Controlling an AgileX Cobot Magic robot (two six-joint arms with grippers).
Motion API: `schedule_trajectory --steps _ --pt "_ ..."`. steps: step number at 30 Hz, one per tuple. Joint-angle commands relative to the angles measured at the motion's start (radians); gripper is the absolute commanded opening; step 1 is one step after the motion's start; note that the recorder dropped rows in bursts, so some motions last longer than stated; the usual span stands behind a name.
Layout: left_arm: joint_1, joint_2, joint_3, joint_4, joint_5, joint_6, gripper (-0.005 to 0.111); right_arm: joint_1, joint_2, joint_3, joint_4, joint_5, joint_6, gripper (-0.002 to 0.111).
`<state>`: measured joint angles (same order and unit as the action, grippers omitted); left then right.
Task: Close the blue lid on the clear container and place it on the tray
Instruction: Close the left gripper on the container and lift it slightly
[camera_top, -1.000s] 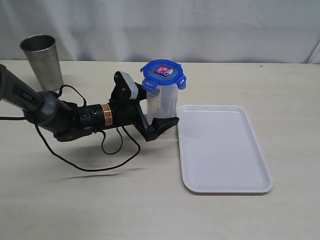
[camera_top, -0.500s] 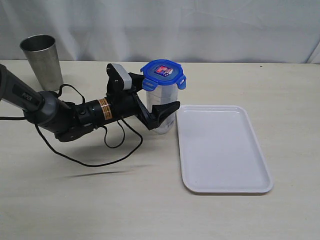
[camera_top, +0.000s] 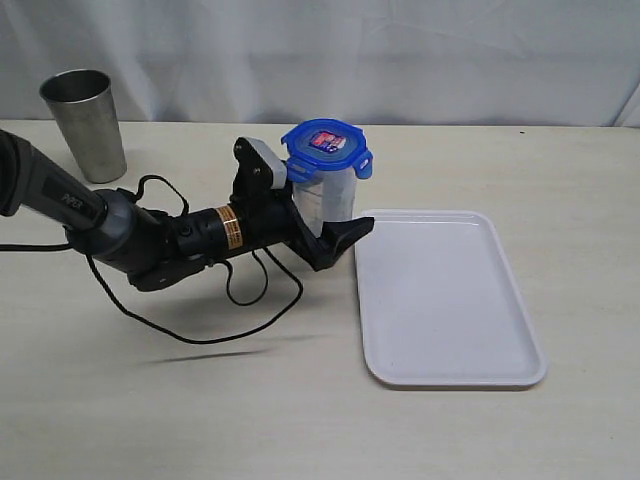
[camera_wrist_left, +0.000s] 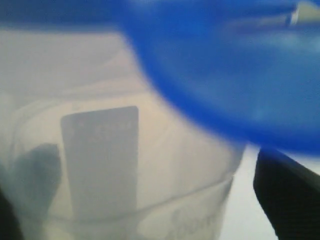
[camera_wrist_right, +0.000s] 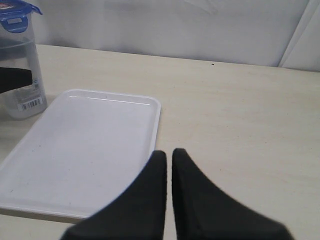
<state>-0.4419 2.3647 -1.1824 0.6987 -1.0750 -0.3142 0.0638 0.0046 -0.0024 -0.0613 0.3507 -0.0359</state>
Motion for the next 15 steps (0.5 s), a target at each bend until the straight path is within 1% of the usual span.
schedule_trajectory --steps 1,8,15 --pt "-0.004 0.001 -0.008 -0.088 0.011 0.004 0.105 -0.004 -0.005 0.002 0.002 -0.010 -0.001 0.005" --pt "-0.005 0.001 -0.008 -0.080 0.108 0.004 0.105 -0.004 -0.005 0.002 0.002 -0.010 -0.001 0.005" --pt "-0.005 0.001 -0.008 -0.080 0.114 0.004 0.105 -0.004 -0.005 0.002 0.002 -0.010 -0.001 0.005"
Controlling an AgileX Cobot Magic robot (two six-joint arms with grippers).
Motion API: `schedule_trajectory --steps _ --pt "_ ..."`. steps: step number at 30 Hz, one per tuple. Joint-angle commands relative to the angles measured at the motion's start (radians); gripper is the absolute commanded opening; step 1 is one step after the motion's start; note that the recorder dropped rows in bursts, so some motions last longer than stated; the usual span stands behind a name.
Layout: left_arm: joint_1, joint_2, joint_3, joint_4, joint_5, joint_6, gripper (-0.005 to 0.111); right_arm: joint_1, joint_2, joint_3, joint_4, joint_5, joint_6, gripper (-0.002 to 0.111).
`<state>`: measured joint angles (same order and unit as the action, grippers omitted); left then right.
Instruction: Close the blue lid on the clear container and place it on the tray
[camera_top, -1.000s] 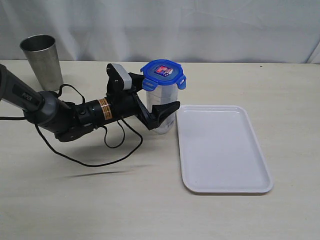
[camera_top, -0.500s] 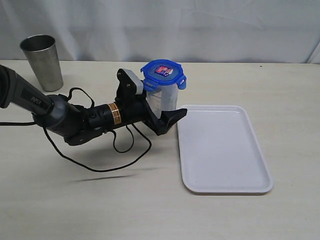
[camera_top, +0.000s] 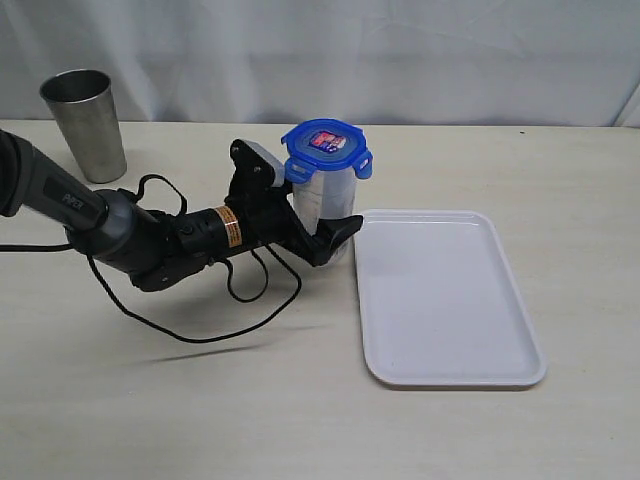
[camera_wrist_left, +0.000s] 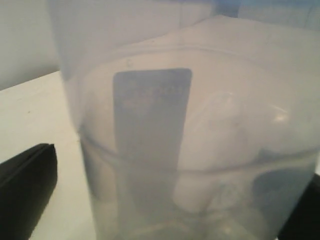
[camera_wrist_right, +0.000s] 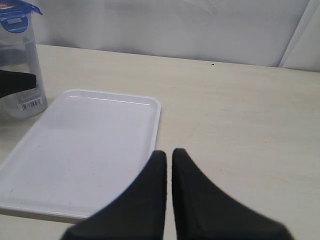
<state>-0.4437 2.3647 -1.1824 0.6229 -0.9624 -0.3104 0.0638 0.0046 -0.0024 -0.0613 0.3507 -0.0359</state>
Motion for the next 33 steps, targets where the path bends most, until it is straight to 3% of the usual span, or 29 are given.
schedule_trajectory --steps 1,3,8,16,20,21,26,30,33 --pt "-0.004 0.001 -0.008 -0.004 0.001 0.000 0.104 -0.004 -0.005 0.002 0.002 -0.010 -0.001 0.005" --pt "-0.004 0.001 -0.008 -0.004 0.001 0.000 0.100 -0.004 -0.005 0.002 0.002 -0.010 -0.001 0.005" --pt "-0.004 0.001 -0.008 -0.004 0.001 0.000 0.068 -0.004 -0.005 0.002 0.002 -0.010 -0.001 0.005" --pt "-0.004 0.001 -0.008 -0.001 -0.007 0.000 0.035 -0.004 -0.005 0.002 0.002 -0.010 -0.001 0.005" --pt "-0.004 0.001 -0.008 0.012 -0.007 0.000 0.003 -0.004 -0.005 0.002 0.002 -0.010 -0.001 0.005" --pt "-0.004 0.001 -0.008 0.012 -0.010 0.000 0.000 -0.004 -0.005 0.002 0.002 -0.010 -0.001 0.005" --pt "-0.004 -0.010 -0.008 0.040 -0.014 -0.012 0.000 -0.004 -0.005 0.002 0.002 -0.010 -0.001 0.005" --pt "0.013 -0.042 -0.008 0.185 -0.023 -0.016 0.000 -0.004 -0.005 0.002 0.002 -0.010 -0.001 0.005" --pt "0.033 -0.069 -0.008 0.272 -0.023 -0.125 0.000 -0.004 -0.005 0.002 0.002 -0.010 -0.001 0.005"
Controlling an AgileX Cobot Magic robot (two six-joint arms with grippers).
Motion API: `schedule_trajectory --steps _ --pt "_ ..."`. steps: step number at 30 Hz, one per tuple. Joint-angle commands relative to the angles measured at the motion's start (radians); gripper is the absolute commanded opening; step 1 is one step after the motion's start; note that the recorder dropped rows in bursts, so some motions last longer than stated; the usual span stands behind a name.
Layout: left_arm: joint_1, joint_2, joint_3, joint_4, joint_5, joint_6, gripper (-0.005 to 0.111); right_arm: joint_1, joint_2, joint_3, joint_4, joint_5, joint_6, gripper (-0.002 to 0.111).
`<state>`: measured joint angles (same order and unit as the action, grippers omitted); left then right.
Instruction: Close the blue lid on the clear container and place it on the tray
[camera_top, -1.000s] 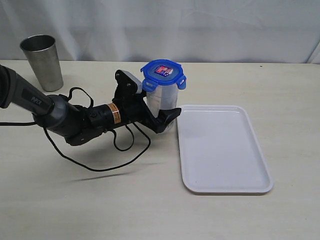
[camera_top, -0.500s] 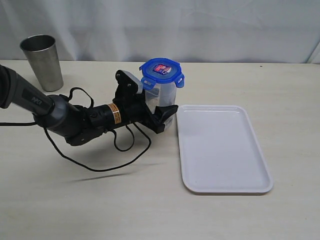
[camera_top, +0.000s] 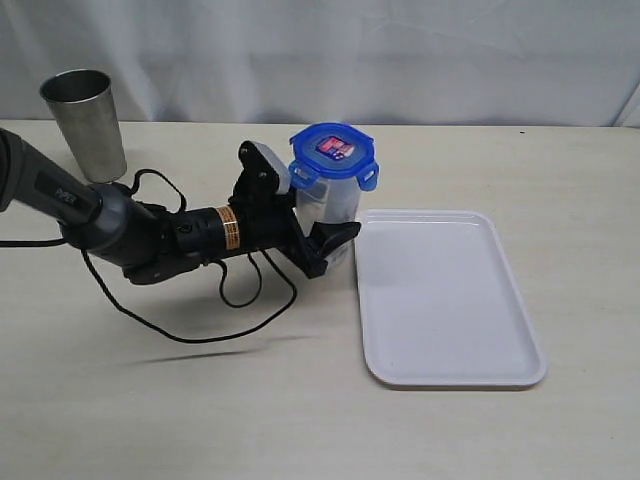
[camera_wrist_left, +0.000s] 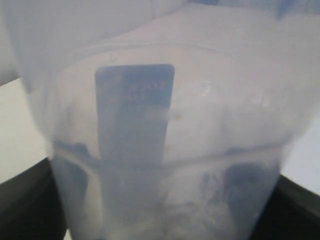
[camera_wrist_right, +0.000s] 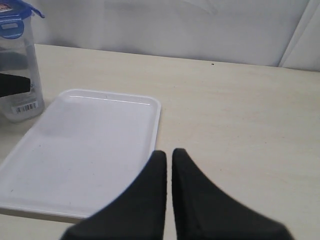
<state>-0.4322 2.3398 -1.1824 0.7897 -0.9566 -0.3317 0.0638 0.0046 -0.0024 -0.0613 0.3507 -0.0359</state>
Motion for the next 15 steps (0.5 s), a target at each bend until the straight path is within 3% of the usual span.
schedule_trajectory --steps 1,4,9,11,15 --pt "0.029 -0.054 -0.008 0.134 -0.029 -0.136 0.000 -0.004 -0.005 0.002 0.002 -0.010 -0.001 0.005" --pt "0.060 -0.074 -0.008 0.261 -0.052 -0.236 0.000 -0.004 -0.005 0.002 0.002 -0.010 -0.001 0.005" --pt "0.123 -0.077 -0.008 0.516 -0.265 -0.275 0.000 -0.004 -0.005 0.002 0.002 -0.010 -0.001 0.005" --pt "0.155 -0.077 -0.008 0.653 -0.265 -0.277 0.000 -0.004 -0.005 0.002 0.002 -0.010 -0.001 0.005" --pt "0.160 -0.075 -0.008 0.819 -0.265 -0.277 0.000 -0.004 -0.005 0.002 0.002 -0.010 -0.001 0.005"
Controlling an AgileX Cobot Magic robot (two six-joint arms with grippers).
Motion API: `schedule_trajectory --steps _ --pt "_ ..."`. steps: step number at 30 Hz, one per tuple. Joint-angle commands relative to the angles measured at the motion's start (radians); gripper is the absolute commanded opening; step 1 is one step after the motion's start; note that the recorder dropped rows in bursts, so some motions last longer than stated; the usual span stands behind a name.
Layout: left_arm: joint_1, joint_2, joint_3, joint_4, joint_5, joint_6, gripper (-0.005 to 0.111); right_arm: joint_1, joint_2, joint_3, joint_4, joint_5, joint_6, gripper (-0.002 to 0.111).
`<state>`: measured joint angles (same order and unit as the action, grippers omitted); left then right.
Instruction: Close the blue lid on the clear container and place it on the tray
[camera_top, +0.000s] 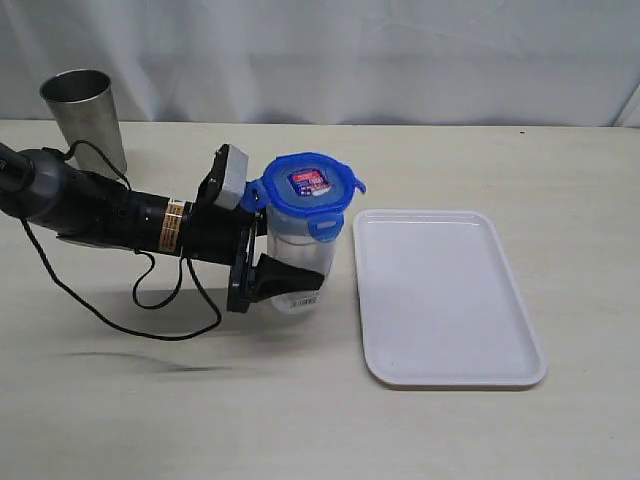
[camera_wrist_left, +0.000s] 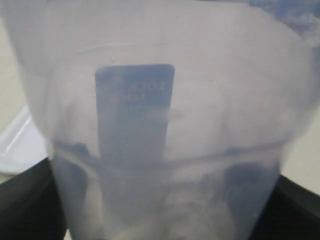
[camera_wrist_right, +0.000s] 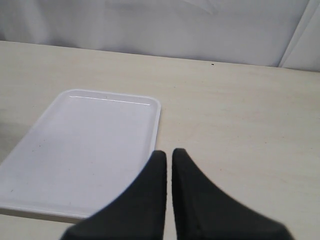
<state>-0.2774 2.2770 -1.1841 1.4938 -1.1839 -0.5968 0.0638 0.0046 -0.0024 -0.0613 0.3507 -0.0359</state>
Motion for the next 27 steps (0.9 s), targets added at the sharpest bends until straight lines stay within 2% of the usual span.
schedule_trajectory --steps 1,3,10,14,27 --pt "0.005 -0.012 -0.006 0.137 -0.037 -0.012 0.000 -0.004 -0.005 0.002 0.002 -0.010 -0.001 0.005" --pt "0.005 -0.010 -0.006 0.176 -0.037 -0.010 0.000 -0.004 -0.005 0.002 0.002 -0.010 -0.001 0.005" --pt "0.010 0.064 -0.006 -0.058 -0.037 0.202 0.000 -0.004 -0.005 0.002 0.002 -0.010 -0.001 0.005" --pt "0.010 0.088 -0.006 -0.106 -0.037 0.209 0.000 -0.004 -0.005 0.002 0.002 -0.010 -0.001 0.005" --pt "0.010 0.088 -0.006 -0.118 -0.037 0.209 0.000 -0.004 -0.005 0.002 0.002 -0.010 -0.001 0.005"
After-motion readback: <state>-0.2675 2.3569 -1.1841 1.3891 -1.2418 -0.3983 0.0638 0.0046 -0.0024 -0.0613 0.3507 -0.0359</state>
